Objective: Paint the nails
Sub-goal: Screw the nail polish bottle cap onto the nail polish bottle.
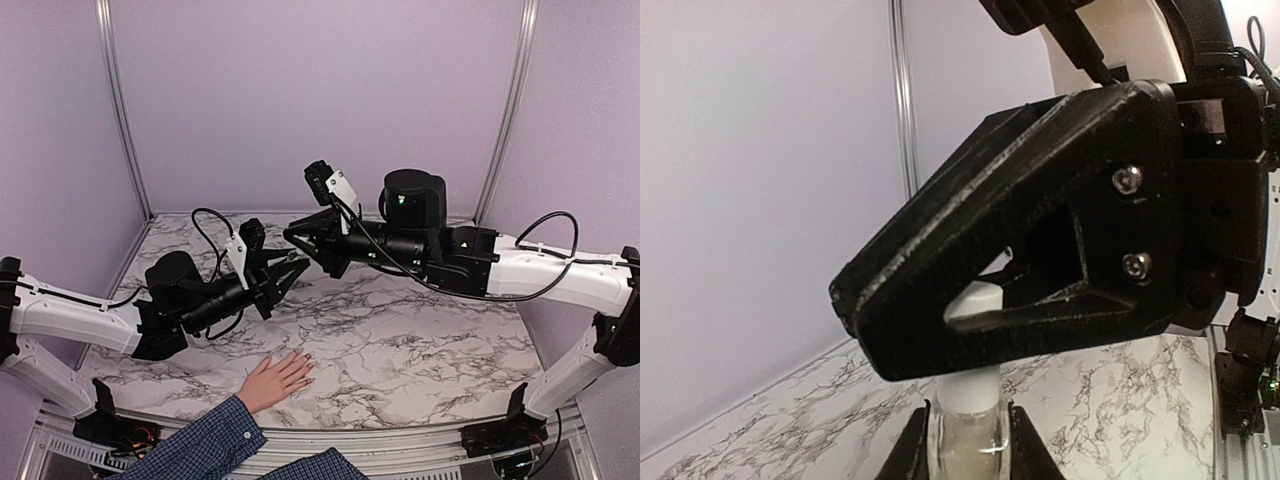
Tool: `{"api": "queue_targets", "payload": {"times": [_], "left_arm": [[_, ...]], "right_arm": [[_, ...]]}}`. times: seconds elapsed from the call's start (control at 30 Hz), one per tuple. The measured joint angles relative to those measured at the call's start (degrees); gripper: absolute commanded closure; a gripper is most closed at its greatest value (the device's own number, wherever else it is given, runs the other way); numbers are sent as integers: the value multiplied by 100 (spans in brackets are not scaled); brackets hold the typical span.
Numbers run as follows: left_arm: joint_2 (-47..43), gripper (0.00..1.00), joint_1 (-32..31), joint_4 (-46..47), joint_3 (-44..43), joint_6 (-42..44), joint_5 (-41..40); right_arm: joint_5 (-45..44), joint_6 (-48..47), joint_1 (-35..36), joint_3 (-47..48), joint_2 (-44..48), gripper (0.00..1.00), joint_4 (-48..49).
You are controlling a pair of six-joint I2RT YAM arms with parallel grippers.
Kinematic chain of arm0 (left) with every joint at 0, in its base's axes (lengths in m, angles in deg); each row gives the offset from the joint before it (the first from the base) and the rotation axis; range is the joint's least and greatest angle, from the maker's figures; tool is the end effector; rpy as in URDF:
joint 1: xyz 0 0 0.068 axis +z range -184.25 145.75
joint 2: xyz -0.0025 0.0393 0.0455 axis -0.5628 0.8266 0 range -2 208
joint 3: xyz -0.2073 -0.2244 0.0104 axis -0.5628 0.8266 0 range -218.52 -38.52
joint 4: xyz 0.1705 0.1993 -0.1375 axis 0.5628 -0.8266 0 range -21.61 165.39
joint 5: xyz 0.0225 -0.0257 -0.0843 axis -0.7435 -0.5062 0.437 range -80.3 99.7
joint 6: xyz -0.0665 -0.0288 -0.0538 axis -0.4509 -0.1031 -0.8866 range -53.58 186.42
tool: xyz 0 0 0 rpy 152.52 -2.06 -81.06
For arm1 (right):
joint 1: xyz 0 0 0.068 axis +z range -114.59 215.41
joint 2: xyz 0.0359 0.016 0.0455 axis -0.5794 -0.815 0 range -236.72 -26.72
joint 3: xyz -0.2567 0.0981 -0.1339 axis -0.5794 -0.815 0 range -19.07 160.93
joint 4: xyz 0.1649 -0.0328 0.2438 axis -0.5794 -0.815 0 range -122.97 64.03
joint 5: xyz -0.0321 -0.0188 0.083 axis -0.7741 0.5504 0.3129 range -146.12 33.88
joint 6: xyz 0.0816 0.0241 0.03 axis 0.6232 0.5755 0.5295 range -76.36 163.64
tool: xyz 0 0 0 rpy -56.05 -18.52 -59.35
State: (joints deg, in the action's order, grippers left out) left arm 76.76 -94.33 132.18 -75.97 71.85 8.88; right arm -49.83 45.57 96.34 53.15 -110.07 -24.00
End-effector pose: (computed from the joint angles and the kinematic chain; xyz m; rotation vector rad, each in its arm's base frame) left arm 0.1817 -0.3134 0.3060 0.7165 1.1372 -0.8024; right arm 0.1992 0.3764 0.3893 -0.9671 1.5372 0.8907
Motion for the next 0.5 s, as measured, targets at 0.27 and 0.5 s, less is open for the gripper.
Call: {"api": "queue_targets", "payload": {"times": [0.27,0.5], "left_arm": [[372,100,-96,337,0,146,-726],[372,100,-122,494,0,160,-870]], "right_arm": [[-540,326,-11,-192,-146,100,378],[-527,413,-9,-199,-162,70,579]]}}
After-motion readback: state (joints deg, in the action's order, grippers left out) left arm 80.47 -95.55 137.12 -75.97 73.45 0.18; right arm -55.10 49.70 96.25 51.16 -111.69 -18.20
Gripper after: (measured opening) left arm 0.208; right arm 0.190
